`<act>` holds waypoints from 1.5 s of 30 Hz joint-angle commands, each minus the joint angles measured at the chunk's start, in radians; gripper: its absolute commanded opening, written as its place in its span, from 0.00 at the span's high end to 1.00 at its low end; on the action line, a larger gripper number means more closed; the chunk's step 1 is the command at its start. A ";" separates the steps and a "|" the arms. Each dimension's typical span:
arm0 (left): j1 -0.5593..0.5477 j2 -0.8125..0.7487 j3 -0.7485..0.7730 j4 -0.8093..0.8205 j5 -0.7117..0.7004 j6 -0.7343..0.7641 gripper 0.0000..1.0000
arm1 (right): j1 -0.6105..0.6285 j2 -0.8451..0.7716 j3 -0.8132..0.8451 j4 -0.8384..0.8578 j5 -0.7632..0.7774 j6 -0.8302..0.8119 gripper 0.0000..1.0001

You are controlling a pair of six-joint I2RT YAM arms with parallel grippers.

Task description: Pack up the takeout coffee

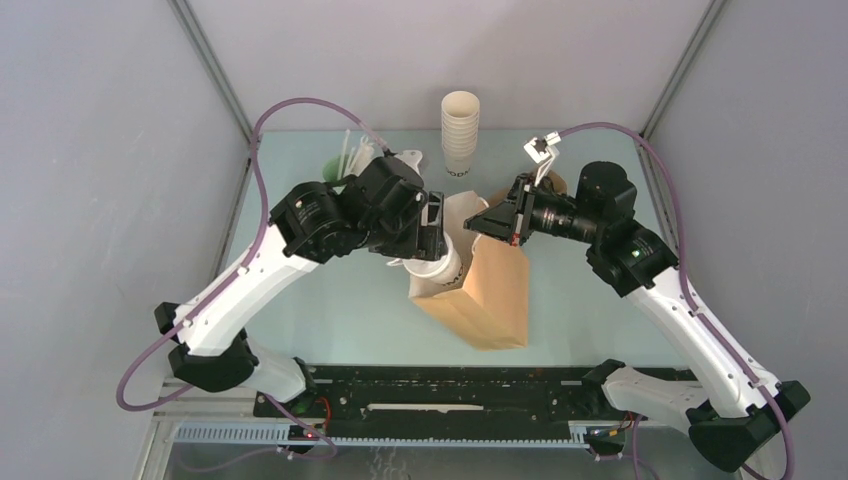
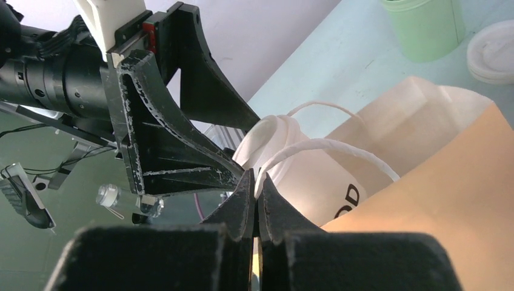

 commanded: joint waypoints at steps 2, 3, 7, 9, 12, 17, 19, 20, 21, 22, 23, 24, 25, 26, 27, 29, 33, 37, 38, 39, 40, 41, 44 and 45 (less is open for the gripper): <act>-0.002 0.001 0.130 -0.083 -0.074 0.033 0.58 | -0.008 0.000 0.041 0.037 -0.016 -0.002 1.00; 0.000 -0.006 0.140 -0.066 -0.060 0.039 0.58 | -0.010 0.004 0.041 0.036 -0.026 -0.007 1.00; 0.000 -0.045 0.128 0.084 0.076 0.067 0.57 | -0.024 0.018 0.041 0.034 -0.083 -0.010 1.00; 0.002 -0.081 0.082 0.174 0.136 0.083 0.57 | -0.031 0.025 0.041 0.050 -0.124 -0.007 1.00; 0.027 -0.113 0.006 0.245 0.239 0.083 0.57 | -0.050 0.038 0.041 0.059 -0.183 -0.009 1.00; 0.077 -0.152 -0.104 0.284 0.319 0.046 0.57 | -0.086 0.045 0.041 0.049 -0.234 -0.022 1.00; 0.105 -0.171 -0.174 0.328 0.390 0.035 0.57 | -0.093 0.046 0.041 0.048 -0.247 -0.024 1.00; 0.111 -0.175 -0.199 0.341 0.406 0.034 0.57 | -0.095 0.048 0.041 0.050 -0.255 -0.025 1.00; 0.113 -0.177 -0.213 0.342 0.399 0.040 0.57 | -0.097 0.050 0.041 0.051 -0.261 -0.024 1.00; 0.115 -0.174 -0.224 0.339 0.395 0.047 0.57 | -0.097 0.051 0.041 0.052 -0.264 -0.023 1.00; 0.115 -0.169 -0.233 0.335 0.392 0.056 0.57 | -0.096 0.052 0.041 0.053 -0.266 -0.022 1.00; 0.115 -0.162 -0.240 0.333 0.393 0.062 0.57 | -0.096 0.052 0.041 0.055 -0.268 -0.023 1.00; 0.115 -0.156 -0.242 0.327 0.390 0.068 0.57 | -0.097 0.055 0.041 0.056 -0.269 -0.021 1.00; 0.115 -0.151 -0.242 0.321 0.383 0.072 0.57 | -0.096 0.056 0.041 0.057 -0.268 -0.019 1.00; 0.114 -0.150 -0.242 0.315 0.366 0.075 0.58 | -0.096 0.057 0.041 0.059 -0.267 -0.017 1.00; 0.115 -0.147 -0.239 0.295 0.319 0.075 0.59 | -0.096 0.058 0.042 0.062 -0.264 -0.016 1.00; 0.108 -0.130 -0.221 0.240 0.269 0.063 0.59 | -0.095 0.056 0.041 0.057 -0.229 -0.012 1.00; 0.082 -0.146 -0.238 0.246 0.179 0.014 0.59 | -0.082 0.045 0.041 0.049 -0.138 0.005 1.00; 0.081 -0.149 -0.249 0.255 0.166 -0.003 0.59 | -0.073 0.046 0.041 0.057 -0.123 0.009 1.00; 0.080 -0.150 -0.257 0.262 0.155 -0.020 0.59 | -0.066 0.047 0.041 0.073 -0.111 0.012 1.00; 0.078 -0.147 -0.264 0.273 0.152 -0.033 0.60 | -0.058 0.049 0.041 0.087 -0.102 0.017 1.00; 0.075 -0.145 -0.267 0.281 0.147 -0.040 0.60 | -0.054 0.051 0.041 0.105 -0.097 0.022 1.00; 0.059 -0.130 -0.261 0.286 0.119 -0.043 0.60 | -0.053 0.061 0.041 0.157 -0.095 0.048 1.00; 0.057 -0.125 -0.259 0.286 0.113 -0.042 0.60 | -0.053 0.064 0.041 0.167 -0.096 0.054 1.00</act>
